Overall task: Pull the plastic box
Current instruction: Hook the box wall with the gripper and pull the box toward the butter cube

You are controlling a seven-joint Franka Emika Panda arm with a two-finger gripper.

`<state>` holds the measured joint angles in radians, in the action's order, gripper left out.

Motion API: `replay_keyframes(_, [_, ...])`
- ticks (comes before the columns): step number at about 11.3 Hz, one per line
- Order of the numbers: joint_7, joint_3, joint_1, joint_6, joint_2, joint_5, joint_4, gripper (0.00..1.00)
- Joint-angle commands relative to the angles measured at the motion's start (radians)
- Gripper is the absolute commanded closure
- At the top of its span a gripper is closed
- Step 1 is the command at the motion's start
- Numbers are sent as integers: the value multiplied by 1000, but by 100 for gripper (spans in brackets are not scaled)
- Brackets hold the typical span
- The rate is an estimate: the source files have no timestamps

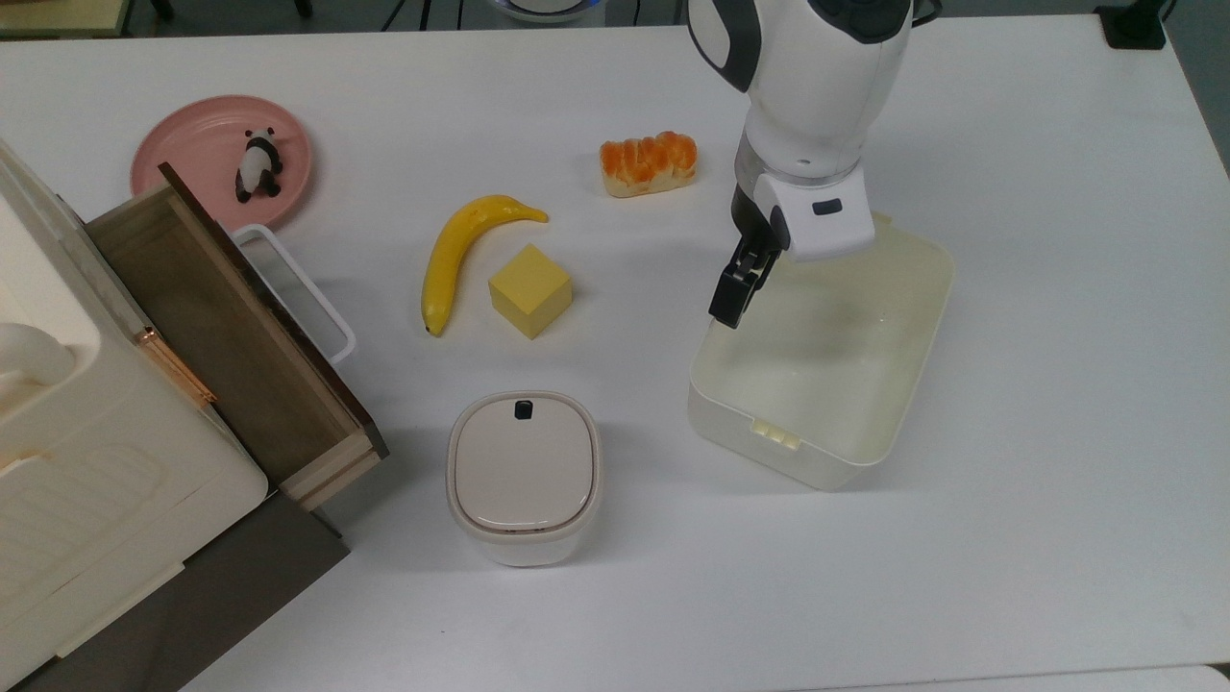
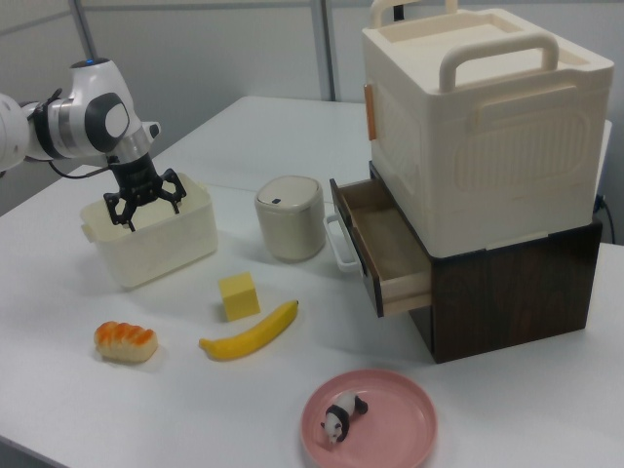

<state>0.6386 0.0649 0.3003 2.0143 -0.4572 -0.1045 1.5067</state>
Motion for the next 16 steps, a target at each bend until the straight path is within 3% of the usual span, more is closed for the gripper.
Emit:
replay_keyframes(1, [-48, -34, 33, -5, 49, -18, 59, 0])
replay_keyframes(10, [-34, -56, 20, -3, 155, -21, 176, 0])
replay_keyframes(16, [-17, -80, 13, -5, 175, -37, 233, 0])
